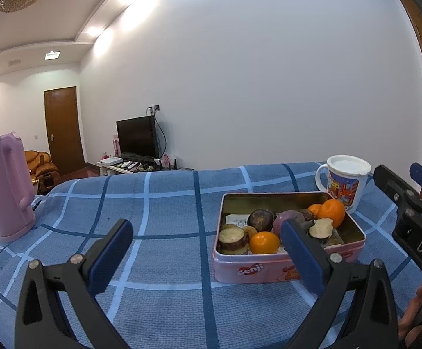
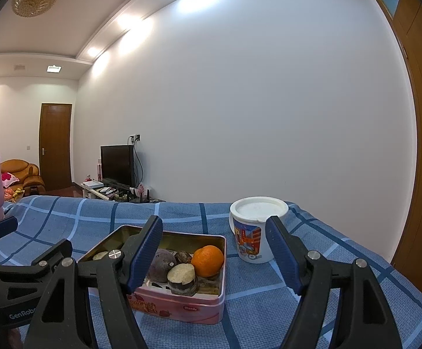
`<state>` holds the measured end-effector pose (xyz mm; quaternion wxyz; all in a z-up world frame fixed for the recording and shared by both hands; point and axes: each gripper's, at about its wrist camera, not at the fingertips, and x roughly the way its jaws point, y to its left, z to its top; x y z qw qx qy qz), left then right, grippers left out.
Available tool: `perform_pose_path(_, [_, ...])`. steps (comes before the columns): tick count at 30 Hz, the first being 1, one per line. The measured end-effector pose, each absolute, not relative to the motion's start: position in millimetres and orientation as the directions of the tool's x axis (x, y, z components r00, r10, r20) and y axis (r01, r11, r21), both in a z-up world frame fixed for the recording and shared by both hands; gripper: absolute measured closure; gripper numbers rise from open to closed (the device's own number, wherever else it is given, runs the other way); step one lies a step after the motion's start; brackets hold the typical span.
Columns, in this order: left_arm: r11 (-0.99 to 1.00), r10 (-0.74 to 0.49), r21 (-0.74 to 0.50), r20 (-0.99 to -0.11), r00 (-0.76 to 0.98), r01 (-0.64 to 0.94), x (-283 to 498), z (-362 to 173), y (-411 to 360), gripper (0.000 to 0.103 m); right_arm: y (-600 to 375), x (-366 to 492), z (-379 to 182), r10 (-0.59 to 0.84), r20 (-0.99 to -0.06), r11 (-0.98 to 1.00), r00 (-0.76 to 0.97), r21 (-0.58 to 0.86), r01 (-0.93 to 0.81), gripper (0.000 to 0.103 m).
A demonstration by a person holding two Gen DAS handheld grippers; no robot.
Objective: Organize fruits
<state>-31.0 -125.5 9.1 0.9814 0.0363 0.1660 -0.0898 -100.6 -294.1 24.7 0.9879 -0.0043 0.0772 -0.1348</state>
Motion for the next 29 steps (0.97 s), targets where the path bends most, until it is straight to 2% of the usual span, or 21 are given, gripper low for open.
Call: perform_pose_path(29, [0.981, -0.154, 0.059, -0.341, 0.927, 0.185, -30.8, 9.6, -131.6, 0.0, -293.6, -104.5, 25.3, -0.28, -0.168, 0.96, 0.945, -0.023, 0.28, 0.028])
